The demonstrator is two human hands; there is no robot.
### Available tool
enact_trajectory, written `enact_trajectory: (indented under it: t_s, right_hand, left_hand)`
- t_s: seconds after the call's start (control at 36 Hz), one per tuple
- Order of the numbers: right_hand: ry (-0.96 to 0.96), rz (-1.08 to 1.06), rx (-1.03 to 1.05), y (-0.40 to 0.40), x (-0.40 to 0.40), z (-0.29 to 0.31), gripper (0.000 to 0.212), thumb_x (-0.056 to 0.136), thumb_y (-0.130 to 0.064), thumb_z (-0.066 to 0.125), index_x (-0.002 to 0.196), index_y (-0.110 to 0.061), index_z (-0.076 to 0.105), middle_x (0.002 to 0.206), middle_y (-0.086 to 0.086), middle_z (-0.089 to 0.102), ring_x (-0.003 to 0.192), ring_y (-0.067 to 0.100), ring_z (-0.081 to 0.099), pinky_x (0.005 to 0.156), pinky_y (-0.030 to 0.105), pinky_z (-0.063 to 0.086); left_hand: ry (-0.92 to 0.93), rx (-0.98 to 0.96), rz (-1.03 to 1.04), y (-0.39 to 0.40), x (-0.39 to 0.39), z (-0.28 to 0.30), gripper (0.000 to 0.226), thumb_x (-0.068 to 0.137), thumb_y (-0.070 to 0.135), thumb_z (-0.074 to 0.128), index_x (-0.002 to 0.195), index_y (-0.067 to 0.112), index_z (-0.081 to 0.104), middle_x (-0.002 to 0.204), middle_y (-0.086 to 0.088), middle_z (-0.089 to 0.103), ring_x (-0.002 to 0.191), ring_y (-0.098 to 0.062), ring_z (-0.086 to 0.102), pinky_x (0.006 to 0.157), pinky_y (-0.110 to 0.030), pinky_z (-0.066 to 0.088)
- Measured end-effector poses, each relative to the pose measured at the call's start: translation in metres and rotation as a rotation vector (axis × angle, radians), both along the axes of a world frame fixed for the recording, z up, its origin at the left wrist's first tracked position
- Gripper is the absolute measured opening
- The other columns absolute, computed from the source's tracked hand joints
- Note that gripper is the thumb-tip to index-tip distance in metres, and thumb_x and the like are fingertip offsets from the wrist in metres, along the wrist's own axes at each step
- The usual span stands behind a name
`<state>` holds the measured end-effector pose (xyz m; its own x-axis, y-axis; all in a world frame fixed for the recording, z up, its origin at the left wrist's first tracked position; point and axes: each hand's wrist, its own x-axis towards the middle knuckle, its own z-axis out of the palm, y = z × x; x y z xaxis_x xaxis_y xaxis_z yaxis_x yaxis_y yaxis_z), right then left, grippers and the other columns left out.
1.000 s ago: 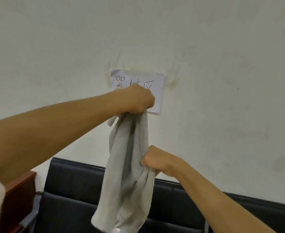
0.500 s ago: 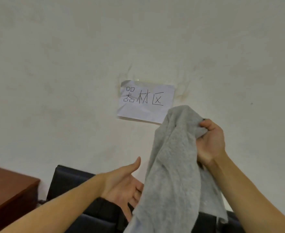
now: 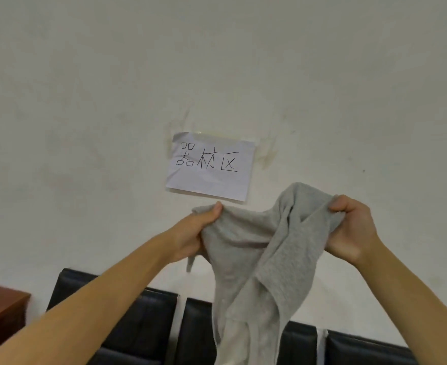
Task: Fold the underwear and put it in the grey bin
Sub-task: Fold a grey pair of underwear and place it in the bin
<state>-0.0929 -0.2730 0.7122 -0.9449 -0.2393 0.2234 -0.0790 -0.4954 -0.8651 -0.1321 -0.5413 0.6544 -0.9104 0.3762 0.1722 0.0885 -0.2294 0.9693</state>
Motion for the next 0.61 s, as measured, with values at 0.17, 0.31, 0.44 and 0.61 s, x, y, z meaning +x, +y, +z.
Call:
enact_trajectory:
  t_s: [0.17, 0.31, 0.44, 0.61]
  right_hand:
    - [-0.084, -0.124, 0.135, 0.038, 0.009, -0.001, 0.051, 0.048, -0.004, 0.051, 0.095, 0.006, 0.071, 0.104, 0.024, 0.068, 0.087, 0.037, 0.069, 0.066, 0.046, 0.058]
    - [-0.197, -0.229, 0.326, 0.048, 0.004, -0.011, 0.033, 0.084, -0.009, 0.051, 0.115, -0.002, 0.056, 0.094, 0.017, 0.067, 0.078, 0.030, 0.067, 0.058, 0.042, 0.058]
    - [-0.154, -0.155, 0.573, 0.053, -0.002, -0.021, 0.078, 0.046, -0.021, 0.093, 0.115, -0.010, 0.059, 0.110, 0.018, 0.068, 0.097, 0.036, 0.067, 0.075, 0.056, 0.054]
    - [-0.035, -0.229, 1.097, 0.056, -0.014, -0.037, 0.080, 0.039, -0.011, 0.083, 0.115, -0.007, 0.058, 0.108, 0.013, 0.067, 0.098, 0.031, 0.065, 0.077, 0.044, 0.058]
  left_hand:
    - [0.140, -0.154, 0.144, -0.026, -0.005, 0.025, 0.075, 0.063, 0.069, 0.064, 0.117, 0.016, 0.063, 0.115, -0.003, 0.069, 0.103, -0.013, 0.066, 0.078, -0.028, 0.054]
    - [-0.035, 0.042, 0.205, -0.021, -0.007, 0.040, 0.051, 0.085, 0.055, 0.054, 0.105, 0.010, 0.067, 0.102, -0.009, 0.073, 0.091, -0.018, 0.070, 0.075, -0.030, 0.054]
    - [-0.020, 0.196, 0.157, -0.010, -0.003, 0.051, 0.034, 0.085, 0.033, 0.062, 0.101, 0.004, 0.067, 0.091, -0.012, 0.071, 0.079, -0.020, 0.071, 0.064, -0.029, 0.058]
    - [0.152, 0.156, -0.017, -0.010, -0.002, 0.056, 0.060, 0.032, 0.011, 0.095, 0.087, 0.004, 0.075, 0.094, -0.015, 0.072, 0.086, -0.025, 0.071, 0.070, -0.034, 0.058]
